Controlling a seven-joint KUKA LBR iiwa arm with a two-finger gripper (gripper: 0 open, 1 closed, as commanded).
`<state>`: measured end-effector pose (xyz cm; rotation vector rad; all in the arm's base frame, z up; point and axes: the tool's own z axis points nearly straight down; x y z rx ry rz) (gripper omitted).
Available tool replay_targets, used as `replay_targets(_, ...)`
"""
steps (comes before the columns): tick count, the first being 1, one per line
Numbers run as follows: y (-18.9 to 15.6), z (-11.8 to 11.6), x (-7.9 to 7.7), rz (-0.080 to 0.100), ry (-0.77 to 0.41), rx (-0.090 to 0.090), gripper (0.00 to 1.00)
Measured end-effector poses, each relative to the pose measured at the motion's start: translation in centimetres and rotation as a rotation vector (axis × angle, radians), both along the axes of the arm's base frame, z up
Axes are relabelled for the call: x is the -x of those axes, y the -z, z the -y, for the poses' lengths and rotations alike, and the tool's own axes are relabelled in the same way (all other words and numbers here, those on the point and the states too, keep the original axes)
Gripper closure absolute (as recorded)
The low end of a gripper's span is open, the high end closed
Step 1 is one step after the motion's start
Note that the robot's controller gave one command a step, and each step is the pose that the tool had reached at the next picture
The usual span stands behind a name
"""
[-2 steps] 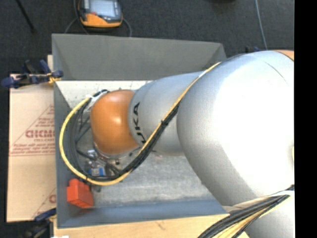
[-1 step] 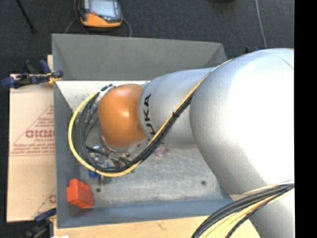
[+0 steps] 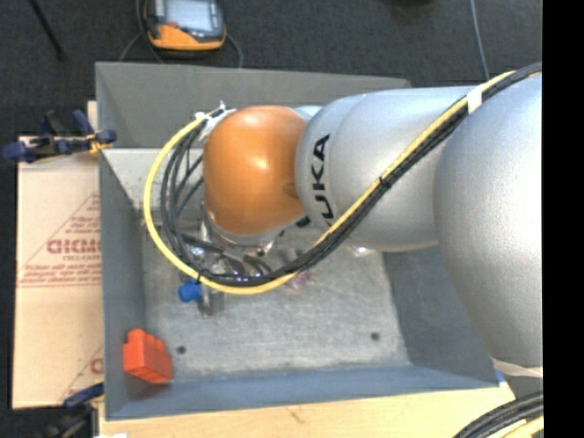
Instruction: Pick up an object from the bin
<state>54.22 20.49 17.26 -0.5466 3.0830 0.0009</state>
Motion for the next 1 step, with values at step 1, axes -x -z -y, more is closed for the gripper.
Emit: replay_targets(1, -5.80, 0.20, -0.91, 0.000, -0.266, 0.002, 1.00)
